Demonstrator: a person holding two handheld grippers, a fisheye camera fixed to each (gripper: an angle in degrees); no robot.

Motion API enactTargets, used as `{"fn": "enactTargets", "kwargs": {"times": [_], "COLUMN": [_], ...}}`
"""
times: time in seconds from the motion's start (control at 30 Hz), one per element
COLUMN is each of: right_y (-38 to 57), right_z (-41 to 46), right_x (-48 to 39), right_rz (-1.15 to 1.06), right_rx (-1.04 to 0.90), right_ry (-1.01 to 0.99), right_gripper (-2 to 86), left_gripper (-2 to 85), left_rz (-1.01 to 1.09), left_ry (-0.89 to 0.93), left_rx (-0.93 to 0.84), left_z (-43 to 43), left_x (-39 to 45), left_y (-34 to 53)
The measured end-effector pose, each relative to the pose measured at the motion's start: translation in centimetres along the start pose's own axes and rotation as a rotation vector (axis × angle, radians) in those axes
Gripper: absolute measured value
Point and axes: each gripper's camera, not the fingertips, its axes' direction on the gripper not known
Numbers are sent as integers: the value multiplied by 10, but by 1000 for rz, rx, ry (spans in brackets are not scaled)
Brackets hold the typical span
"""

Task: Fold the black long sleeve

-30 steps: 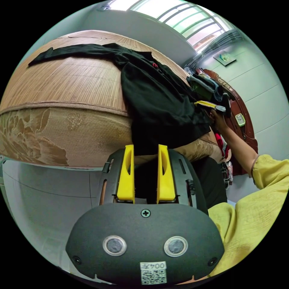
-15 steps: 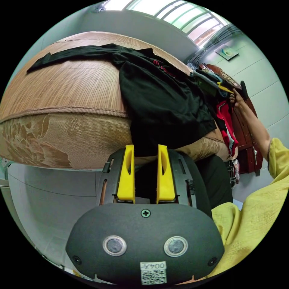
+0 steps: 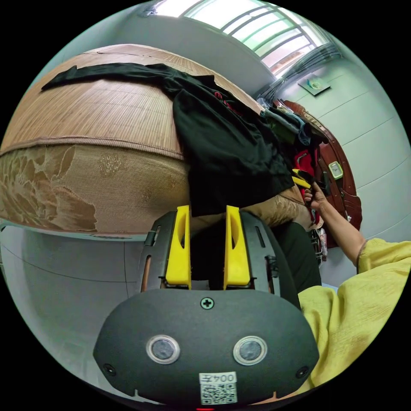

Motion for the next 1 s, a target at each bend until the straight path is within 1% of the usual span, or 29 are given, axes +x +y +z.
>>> {"fn": "enactTargets", "kwargs": {"times": [0.2,0.4,0.77,0.87,0.97,1.0], "right_y": [-6,-2,37,55,78,87], "right_z": [-20,-44,-82,-92,-108,-117], "right_x": [13,26,47,52,54,52], "right_rz": [51,67,109,164,219,240], "right_rx": [17,-8,-25,1,104,161], "right_ry": [-112,-214,-326,-379,-562,-640], "right_gripper": [155,144,88,71,54,52], "left_gripper": [114,105,94,75,48,44], "left_rz": [-63,-59,-116,-149,-189,-200], "left_ry": [81,173,287,339,447,479], "left_rx": [37,25,43,65,132,186], "left_z": [-8,-10,-21,-28,-44,-58], "left_x": [-36,-55,-99,-112,-127,-130], "left_y": [-6,-6,1,3,10,13]}}
